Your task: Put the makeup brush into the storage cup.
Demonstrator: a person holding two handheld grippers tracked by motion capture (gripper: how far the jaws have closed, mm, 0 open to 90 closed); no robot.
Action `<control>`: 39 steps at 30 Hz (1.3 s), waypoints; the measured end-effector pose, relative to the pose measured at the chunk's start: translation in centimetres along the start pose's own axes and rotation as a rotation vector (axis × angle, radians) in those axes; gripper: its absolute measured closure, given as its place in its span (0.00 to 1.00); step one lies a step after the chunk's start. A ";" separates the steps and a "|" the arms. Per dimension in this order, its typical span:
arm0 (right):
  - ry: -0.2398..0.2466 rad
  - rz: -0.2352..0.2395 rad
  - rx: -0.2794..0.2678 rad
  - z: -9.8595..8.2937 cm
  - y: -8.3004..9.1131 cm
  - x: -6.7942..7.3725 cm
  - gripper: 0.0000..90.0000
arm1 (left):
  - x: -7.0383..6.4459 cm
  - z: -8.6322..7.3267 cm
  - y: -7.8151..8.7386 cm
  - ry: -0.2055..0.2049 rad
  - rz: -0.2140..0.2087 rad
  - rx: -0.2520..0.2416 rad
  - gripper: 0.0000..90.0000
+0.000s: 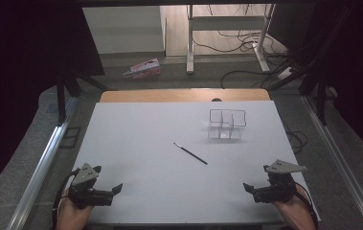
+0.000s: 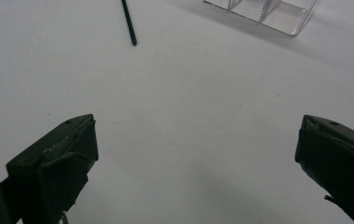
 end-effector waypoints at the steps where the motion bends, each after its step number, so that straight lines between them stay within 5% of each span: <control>1: -0.001 0.001 0.002 0.0 0.0 0.0 0.00 | 0.0 0.0 0.0 -0.002 0.002 -0.004 0.00; 13: 0.002 0.014 0.064 -0.2 -0.5 0.2 0.02 | 0.4 -0.1 0.0 0.020 -0.004 -0.015 0.00; 27: -0.007 0.029 0.061 0.0 -0.5 0.0 0.00 | 0.4 0.0 -0.2 0.020 -0.008 -0.006 0.00; 39: -0.016 -0.007 0.108 0.8 -0.6 -0.2 0.02 | 0.4 -0.1 -0.4 0.021 -0.005 0.015 0.00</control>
Point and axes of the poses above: each handheld gripper's, and its own axes: y roughly backward along the jaws, z roughly out of its top, x roughly to its left, the point moved 2 cm from there along -y, roughly forward along the jaws, and after that the axes turned 5 degrees about -x, right-handed, at the moved point
